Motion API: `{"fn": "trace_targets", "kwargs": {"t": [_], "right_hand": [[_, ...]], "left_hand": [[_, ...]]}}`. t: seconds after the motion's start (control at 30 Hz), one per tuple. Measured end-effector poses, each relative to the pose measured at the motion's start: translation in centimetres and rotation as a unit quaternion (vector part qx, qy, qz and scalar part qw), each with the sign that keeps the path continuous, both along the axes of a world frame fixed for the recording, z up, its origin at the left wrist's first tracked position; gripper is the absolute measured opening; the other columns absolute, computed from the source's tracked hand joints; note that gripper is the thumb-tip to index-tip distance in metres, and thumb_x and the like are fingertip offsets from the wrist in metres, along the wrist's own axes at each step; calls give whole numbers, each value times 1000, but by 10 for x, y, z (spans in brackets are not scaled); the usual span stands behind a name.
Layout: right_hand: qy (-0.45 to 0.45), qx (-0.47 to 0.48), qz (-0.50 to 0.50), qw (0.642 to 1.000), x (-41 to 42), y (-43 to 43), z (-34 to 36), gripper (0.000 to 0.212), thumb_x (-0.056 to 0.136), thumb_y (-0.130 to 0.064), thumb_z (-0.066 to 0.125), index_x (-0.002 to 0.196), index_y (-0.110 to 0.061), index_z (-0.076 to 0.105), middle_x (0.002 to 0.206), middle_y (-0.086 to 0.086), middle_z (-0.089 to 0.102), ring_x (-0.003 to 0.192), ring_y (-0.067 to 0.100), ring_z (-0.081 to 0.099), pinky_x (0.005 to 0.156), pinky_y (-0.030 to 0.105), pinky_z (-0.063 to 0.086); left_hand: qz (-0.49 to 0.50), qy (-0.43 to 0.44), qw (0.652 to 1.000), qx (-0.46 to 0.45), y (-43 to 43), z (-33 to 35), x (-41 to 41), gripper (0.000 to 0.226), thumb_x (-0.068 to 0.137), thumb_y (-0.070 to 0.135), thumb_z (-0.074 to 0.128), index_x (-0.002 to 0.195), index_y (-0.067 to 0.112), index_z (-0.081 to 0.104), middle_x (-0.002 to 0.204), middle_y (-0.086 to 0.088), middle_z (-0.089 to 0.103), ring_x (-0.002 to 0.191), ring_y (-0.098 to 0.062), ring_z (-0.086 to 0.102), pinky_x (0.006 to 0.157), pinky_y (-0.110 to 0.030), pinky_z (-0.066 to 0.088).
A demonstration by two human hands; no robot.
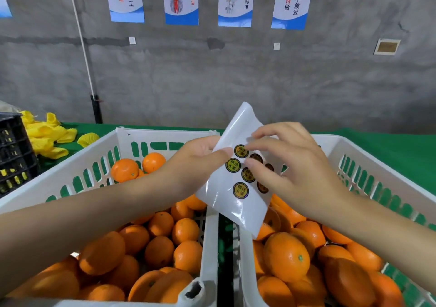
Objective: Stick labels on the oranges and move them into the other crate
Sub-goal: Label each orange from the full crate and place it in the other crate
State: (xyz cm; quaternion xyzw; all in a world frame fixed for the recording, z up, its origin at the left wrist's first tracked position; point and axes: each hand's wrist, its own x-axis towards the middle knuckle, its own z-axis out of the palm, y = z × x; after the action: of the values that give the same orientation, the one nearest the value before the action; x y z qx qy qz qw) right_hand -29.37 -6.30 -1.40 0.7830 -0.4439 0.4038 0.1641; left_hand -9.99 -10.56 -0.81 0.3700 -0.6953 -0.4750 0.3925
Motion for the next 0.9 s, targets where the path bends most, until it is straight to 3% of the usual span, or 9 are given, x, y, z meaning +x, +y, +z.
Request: {"fn": "trace_targets", "kwargs": {"t": [0.17,0.33,0.47,0.67,0.8,0.9], "right_hand": [[-12,63,2,998,-2,-2,-3,43,87,-45,62,121,-21,69,119,-6,59,114,17,48,96,43,44],[-16,55,15,998,-3,-2,-2,38,87,-42,69,118,-20,72,113,-5,64,108,19,53,90,44,47],[-17,51,43,998,-3,-1,-3,32,86,-36,68,111,-17,75,104,-5,69,97,19,61,80,43,52],[-7,75,67,995,-2,2,-3,27,86,-34,67,105,-19,77,98,-5,71,92,21,65,74,46,54],[4,81,80,993,-2,4,-1,21,90,-26,64,101,-17,79,91,-1,75,86,21,68,71,44,56],[-3,91,85,992,-3,5,0,19,91,-22,64,100,-16,80,91,-4,76,85,16,70,71,41,57]], "left_hand": [[-4,-23,1000,10,0,1,1,24,101,22,54,103,7,73,97,-19,75,76,-21,70,67,-28,57],[-20,-18,999,36,-3,-2,6,35,95,35,62,102,4,76,97,-17,77,96,-39,72,85,-44,57],[-40,-22,999,25,-3,0,8,27,92,36,64,87,15,80,92,-12,78,83,-26,74,74,-35,58],[-59,-66,996,-11,-2,-3,7,33,93,31,68,90,-2,72,82,-15,72,71,-18,65,67,-30,50],[-61,-67,995,-34,0,-4,7,37,96,29,63,95,-8,69,89,-34,65,74,-24,59,70,-37,44],[-64,-91,992,-57,1,-4,8,43,93,38,64,94,-4,70,94,-34,65,74,-26,60,70,-39,46]]}}
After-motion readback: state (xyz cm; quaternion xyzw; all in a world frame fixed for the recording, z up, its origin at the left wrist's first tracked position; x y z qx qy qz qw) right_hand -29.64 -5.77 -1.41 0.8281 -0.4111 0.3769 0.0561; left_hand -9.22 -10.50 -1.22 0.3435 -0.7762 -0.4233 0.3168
